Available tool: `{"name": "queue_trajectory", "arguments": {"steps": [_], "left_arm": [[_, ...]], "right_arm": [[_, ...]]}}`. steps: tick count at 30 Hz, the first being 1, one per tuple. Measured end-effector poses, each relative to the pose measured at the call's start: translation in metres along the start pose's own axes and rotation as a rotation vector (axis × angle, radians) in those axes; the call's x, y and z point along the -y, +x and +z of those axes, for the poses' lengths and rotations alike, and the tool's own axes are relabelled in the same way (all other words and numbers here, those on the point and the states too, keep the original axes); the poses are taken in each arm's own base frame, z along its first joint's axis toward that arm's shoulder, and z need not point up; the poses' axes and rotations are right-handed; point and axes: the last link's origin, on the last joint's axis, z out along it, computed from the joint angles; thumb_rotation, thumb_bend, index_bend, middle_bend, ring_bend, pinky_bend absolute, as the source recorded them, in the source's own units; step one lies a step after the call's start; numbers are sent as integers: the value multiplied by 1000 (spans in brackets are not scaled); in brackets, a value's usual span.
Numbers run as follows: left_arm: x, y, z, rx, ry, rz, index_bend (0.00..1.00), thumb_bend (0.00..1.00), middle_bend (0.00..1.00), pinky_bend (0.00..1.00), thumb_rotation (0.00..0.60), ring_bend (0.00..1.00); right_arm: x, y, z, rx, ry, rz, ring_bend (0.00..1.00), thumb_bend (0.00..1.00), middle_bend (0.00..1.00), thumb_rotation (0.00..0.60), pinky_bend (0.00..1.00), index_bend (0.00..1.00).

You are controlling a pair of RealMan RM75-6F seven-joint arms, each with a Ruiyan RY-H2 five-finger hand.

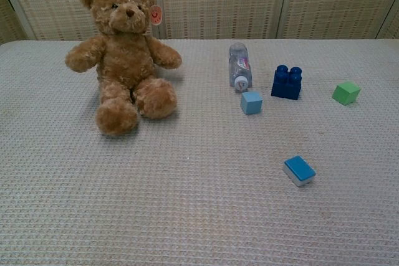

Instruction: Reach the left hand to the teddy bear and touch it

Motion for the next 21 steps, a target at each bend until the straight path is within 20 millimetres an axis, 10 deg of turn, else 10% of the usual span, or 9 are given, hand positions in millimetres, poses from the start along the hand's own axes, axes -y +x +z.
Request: {"name": "queue_trajectory", "arguments": {"steps": [21], "left_arm": [[-21,-26,25,-44,-2,7,41,474,207,449,600,228]], "right_arm": [[5,13,2,-70,-43,47,0,228,16,600,79,0]]}}
